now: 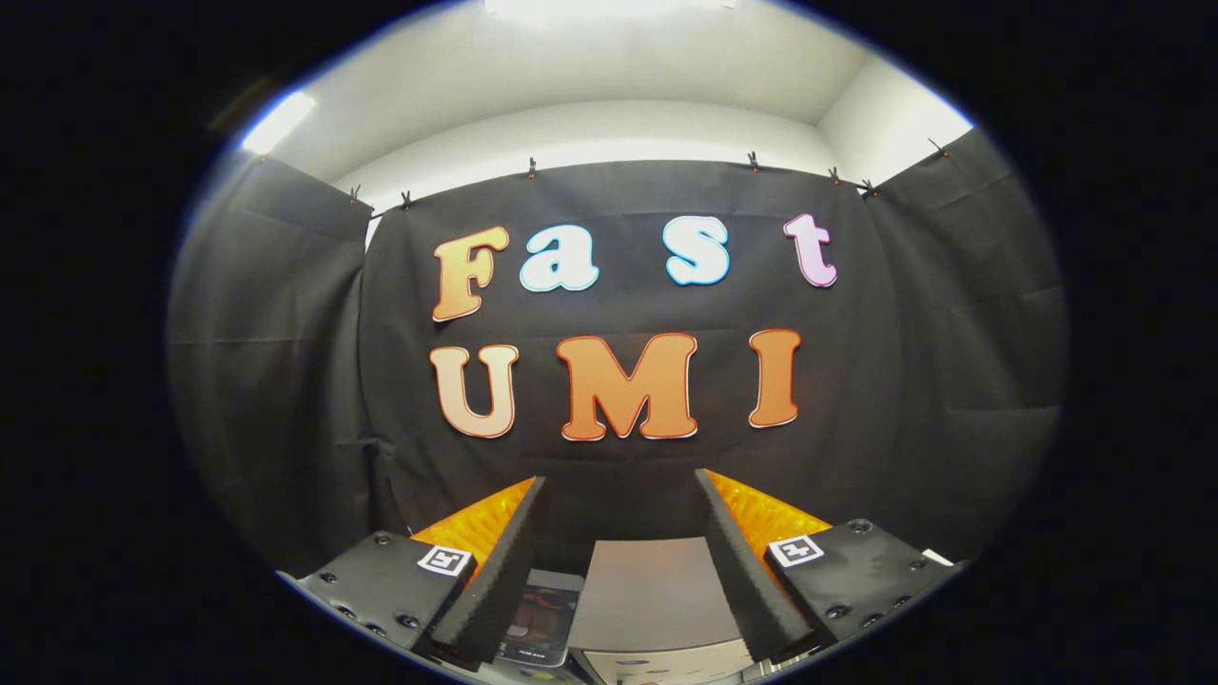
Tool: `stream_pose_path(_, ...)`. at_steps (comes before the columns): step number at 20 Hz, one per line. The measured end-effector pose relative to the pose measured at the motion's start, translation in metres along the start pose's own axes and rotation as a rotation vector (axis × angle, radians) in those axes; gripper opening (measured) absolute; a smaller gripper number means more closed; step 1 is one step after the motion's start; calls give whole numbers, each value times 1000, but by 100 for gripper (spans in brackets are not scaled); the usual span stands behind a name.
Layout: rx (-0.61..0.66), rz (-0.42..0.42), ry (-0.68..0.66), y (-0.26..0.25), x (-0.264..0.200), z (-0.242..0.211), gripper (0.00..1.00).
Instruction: Put the clothes into the washing machine and then close the washing machine lid.
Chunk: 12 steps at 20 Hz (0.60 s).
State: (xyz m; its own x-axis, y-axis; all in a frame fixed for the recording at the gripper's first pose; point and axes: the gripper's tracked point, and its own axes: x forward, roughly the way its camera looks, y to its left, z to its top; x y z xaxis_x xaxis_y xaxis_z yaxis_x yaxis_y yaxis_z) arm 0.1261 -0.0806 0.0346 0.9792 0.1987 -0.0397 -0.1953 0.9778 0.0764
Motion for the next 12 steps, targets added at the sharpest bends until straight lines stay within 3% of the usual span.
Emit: stream_pose_path(12,-2,-31,-6,4,-13,3,98)
